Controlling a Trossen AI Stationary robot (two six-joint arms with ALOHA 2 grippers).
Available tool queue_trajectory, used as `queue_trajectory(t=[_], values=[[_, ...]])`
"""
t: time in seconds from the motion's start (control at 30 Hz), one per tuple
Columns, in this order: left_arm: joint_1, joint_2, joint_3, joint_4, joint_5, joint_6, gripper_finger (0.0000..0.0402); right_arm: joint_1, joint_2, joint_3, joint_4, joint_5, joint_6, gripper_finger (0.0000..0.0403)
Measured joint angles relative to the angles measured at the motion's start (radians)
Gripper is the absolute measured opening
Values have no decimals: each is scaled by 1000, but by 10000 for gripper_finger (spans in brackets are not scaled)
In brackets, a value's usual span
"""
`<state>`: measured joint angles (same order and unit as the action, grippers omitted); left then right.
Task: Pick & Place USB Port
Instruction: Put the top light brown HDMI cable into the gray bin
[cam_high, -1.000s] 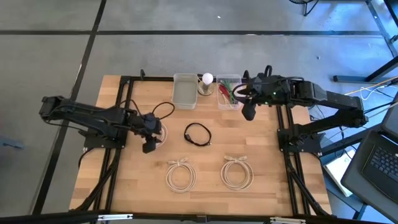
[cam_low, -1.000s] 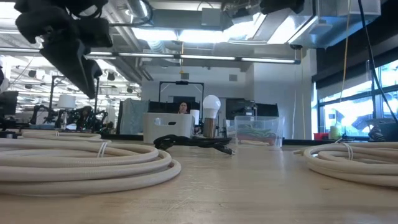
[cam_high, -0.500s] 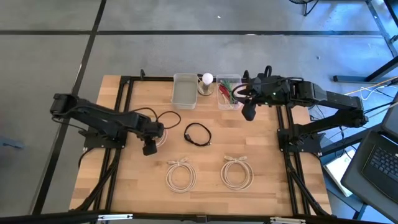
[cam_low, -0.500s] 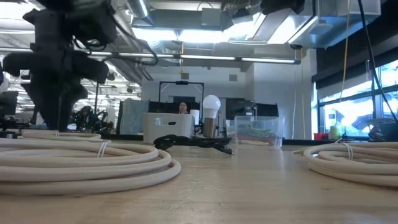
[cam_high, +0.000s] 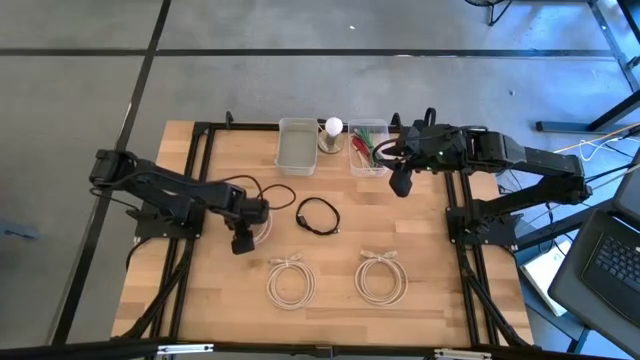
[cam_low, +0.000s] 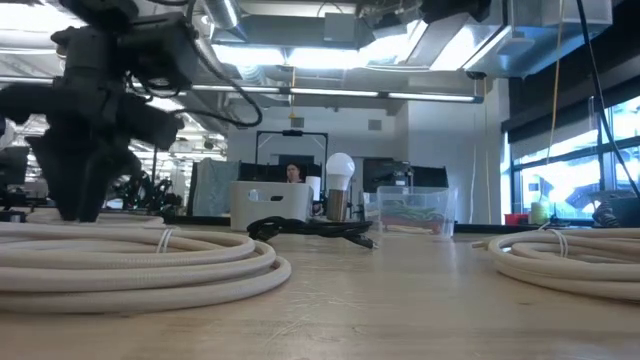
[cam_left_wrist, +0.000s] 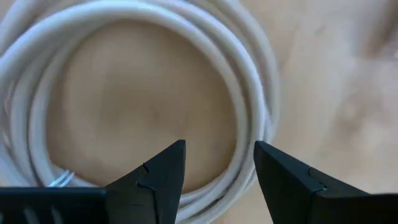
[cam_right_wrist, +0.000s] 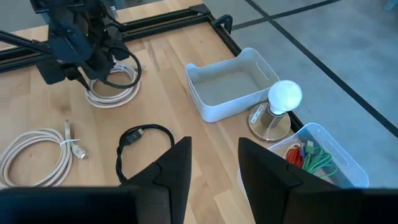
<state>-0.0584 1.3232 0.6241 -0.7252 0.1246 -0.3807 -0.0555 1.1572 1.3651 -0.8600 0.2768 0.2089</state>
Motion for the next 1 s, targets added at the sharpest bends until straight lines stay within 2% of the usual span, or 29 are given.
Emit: queue_trajectory(t=[0.23,0.83,1.0], values=[[1,-25,37,6,17,25,184,0,0,0,0,0,0,133],[1,-20,38,48,25,-3,184,0,2,0,-6,0,3,133],[0,35,38,60,24,-25,184,2,2,0,-6,0,3,133]])
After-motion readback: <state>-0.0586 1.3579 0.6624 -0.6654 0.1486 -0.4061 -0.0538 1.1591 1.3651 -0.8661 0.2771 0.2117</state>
